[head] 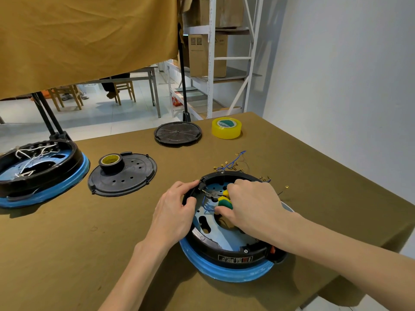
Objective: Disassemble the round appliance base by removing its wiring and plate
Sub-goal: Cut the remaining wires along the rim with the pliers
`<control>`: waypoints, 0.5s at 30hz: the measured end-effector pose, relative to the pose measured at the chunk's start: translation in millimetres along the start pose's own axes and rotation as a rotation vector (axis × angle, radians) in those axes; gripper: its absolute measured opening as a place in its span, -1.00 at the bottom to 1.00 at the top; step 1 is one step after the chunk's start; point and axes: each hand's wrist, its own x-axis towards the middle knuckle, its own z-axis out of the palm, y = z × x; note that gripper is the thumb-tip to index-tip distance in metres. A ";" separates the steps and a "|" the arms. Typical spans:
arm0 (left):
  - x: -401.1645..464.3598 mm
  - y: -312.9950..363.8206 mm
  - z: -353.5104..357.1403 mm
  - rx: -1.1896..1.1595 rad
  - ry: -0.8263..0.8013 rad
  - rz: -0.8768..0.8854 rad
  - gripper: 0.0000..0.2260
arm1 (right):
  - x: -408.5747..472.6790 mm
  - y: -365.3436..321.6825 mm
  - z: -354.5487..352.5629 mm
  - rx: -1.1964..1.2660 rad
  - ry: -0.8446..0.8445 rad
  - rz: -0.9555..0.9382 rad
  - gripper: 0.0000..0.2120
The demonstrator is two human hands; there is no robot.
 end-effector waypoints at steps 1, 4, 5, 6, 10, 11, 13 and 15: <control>-0.2 -0.3 0.0 -0.004 0.000 0.000 -0.62 | 0.7 0.4 -0.3 -0.005 -0.003 -0.006 -0.53; -0.3 -0.7 0.1 -0.006 -0.004 0.001 -0.63 | 3.1 6.0 -2.4 0.086 -0.084 0.025 -0.49; -0.1 -0.9 0.2 -0.003 -0.002 0.000 -0.63 | 4.1 8.8 -3.1 0.148 -0.126 0.053 -0.48; 0.1 -1.3 0.4 0.002 -0.001 0.000 -0.63 | 4.9 11.2 -3.4 0.207 -0.171 0.084 -0.48; 0.6 -2.1 -0.2 0.012 -0.002 0.004 -0.63 | 3.4 12.7 -4.2 0.258 -0.202 0.119 -0.48; 0.9 -2.3 -0.2 0.012 -0.003 0.004 -0.63 | 0.9 10.4 -2.8 0.174 -0.156 0.088 -0.48; 1.3 -2.8 0.2 0.024 -0.002 0.004 -0.63 | -4.1 3.8 1.4 -0.005 -0.046 -0.001 -0.48; 1.4 -2.6 0.0 0.033 -0.004 0.006 -0.62 | -5.3 2.0 3.2 -0.018 -0.026 -0.030 -0.48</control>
